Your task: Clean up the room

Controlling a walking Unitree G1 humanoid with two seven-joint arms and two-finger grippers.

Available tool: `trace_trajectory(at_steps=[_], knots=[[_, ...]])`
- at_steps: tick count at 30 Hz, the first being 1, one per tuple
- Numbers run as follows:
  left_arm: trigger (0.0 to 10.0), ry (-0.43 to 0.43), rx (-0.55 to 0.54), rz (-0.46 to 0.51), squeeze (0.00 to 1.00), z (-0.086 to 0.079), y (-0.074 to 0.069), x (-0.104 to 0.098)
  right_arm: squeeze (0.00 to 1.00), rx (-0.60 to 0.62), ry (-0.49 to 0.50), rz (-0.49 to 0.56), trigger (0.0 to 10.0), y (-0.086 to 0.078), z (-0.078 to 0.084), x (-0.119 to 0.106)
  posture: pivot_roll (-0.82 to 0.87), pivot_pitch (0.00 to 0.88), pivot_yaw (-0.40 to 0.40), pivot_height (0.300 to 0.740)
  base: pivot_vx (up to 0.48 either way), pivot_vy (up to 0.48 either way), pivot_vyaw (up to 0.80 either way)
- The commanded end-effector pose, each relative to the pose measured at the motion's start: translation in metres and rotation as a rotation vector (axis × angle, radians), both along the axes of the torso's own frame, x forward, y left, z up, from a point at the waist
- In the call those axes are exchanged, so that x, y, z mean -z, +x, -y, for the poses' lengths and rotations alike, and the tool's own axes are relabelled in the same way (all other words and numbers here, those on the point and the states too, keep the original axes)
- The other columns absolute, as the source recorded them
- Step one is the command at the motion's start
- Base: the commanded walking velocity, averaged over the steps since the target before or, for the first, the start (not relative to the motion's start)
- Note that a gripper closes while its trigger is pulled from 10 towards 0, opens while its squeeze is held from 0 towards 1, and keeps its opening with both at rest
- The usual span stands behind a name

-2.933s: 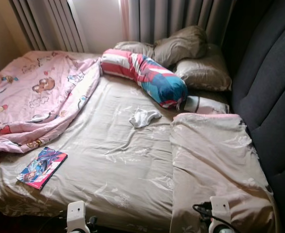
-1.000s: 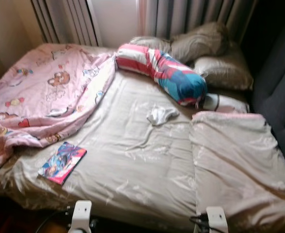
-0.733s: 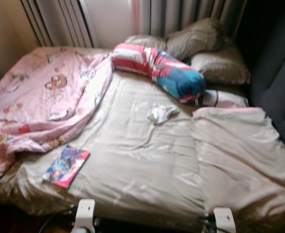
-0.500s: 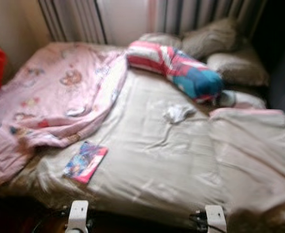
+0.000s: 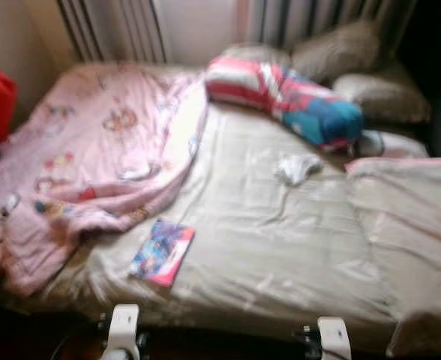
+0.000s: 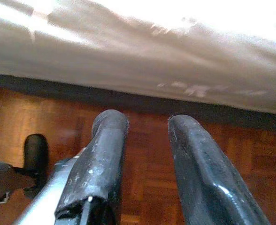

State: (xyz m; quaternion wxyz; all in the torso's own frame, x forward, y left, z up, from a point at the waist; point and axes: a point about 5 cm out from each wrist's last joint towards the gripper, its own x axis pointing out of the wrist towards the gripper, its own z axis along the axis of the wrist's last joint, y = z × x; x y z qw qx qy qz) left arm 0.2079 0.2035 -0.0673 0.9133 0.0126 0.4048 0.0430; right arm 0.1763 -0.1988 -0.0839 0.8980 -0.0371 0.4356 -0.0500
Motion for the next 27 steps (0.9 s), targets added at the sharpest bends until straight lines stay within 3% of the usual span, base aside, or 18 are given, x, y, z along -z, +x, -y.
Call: trace_trajectory(at_steps=[1,23,27], knots=[[10.0,0.002,-0.014,-0.012,0.0,-0.0026,-0.003,0.0014,0.0,0.005,0.007,-0.02,10.0,-0.006,-0.0018,0.0032,-0.07,0.11,0.037,0.74,0.0,0.458,0.0],[10.0,-0.003,-0.017,-0.02,0.0,-0.0042,-0.0058,0.0027,0.0,-0.003,0.016,-0.023,10.0,-0.0067,-0.0054,0.004,-0.06,0.083,0.042,0.74,0.0,0.455,0.0],[10.0,-0.004,-0.018,-0.014,0.0,-0.0043,-0.0055,0.0024,0.0,-0.002,0.018,-0.017,10.0,-0.0057,-0.0055,0.0035,-0.06,0.078,0.04,0.74,0.0,0.126,0.0]])
